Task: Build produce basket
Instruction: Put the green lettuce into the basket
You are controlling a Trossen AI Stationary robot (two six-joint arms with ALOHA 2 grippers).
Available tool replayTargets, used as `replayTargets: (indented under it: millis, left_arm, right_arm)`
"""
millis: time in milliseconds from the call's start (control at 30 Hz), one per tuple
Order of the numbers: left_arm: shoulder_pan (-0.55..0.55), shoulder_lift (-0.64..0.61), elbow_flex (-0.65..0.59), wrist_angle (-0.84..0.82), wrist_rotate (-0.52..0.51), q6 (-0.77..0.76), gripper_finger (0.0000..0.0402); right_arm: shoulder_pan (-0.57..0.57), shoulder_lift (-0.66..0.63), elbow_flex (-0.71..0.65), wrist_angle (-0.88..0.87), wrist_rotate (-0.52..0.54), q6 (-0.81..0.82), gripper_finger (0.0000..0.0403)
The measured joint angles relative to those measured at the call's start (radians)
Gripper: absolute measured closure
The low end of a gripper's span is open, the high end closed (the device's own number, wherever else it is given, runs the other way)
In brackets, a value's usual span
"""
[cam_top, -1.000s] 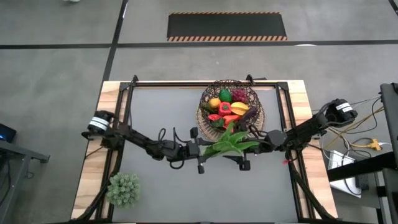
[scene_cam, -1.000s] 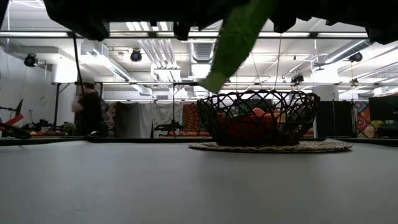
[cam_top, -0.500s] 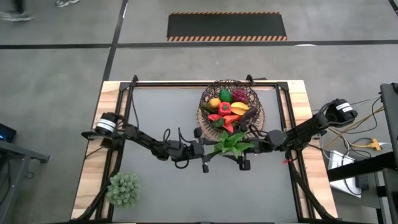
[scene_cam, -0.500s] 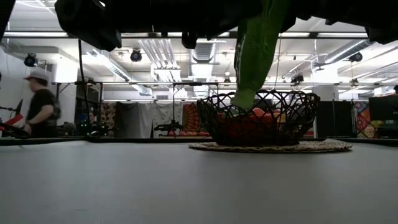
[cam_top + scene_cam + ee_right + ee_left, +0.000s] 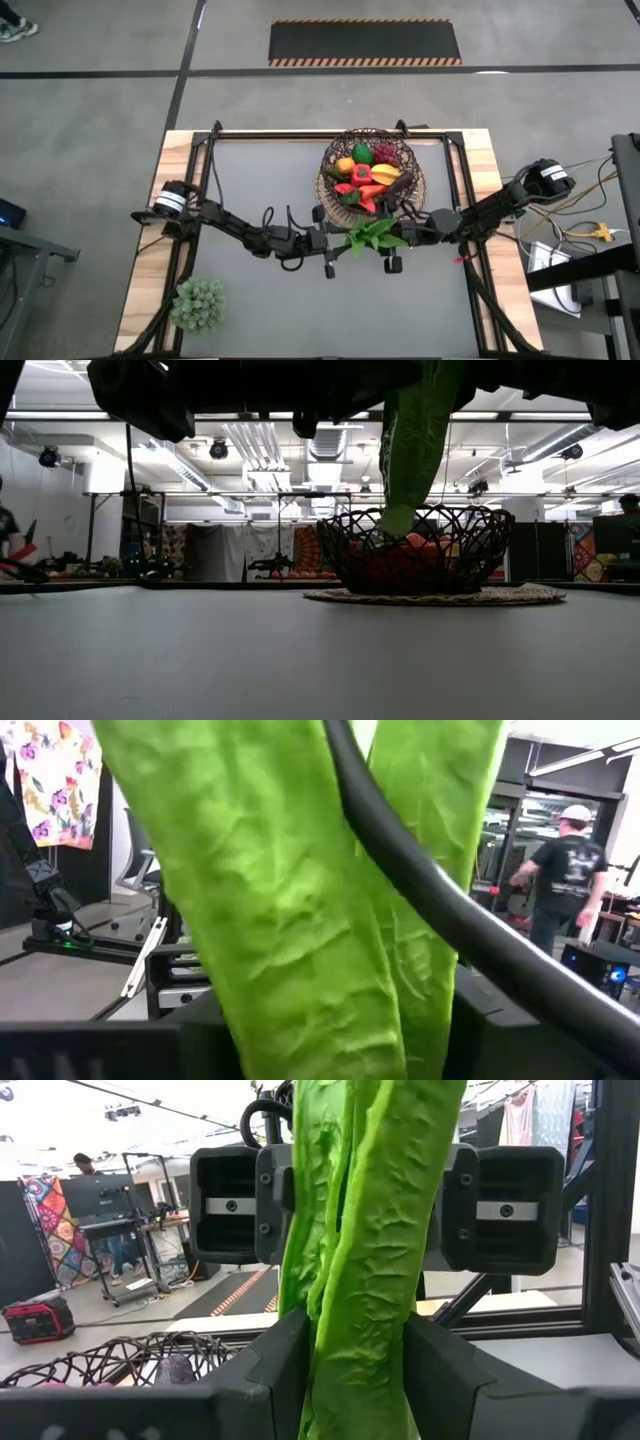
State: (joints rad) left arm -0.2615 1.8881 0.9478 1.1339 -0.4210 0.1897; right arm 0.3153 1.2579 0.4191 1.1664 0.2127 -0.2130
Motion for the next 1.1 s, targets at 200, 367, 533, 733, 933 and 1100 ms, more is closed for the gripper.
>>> replayTargets:
  millis: [200, 367, 533, 733, 933, 1100]
  left_arm:
    - [0.000, 0.000, -0.001, 0.000, 0.000, 0.000, 0.0277]
    - [0.000, -0.001, -0.002, 0.000, 0.000, -0.001, 0.0277]
    - [0.000, -0.002, -0.002, 0.000, 0.000, -0.001, 0.0277]
    - [0.000, -0.006, -0.004, 0.000, 0.000, -0.001, 0.0269]
    - [0.000, -0.008, -0.004, 0.002, 0.001, -0.003, 0.0233]
    - [0.001, -0.009, -0.004, 0.003, 0.000, -0.001, 0.0203]
  right_arm:
    - [0.000, 0.000, 0.000, -0.004, -0.001, -0.006, 0.0293]
    - [0.000, 0.000, 0.000, -0.008, -0.002, -0.008, 0.0332]
    - [0.000, 0.000, 0.000, -0.009, -0.002, -0.008, 0.0361]
    - [0.000, 0.000, 0.000, -0.009, -0.003, -0.008, 0.0368]
    - [0.000, 0.000, 0.000, -0.012, -0.003, -0.008, 0.0369]
    - [0.001, 0.000, -0.002, -0.015, 0.033, -0.008, 0.0369]
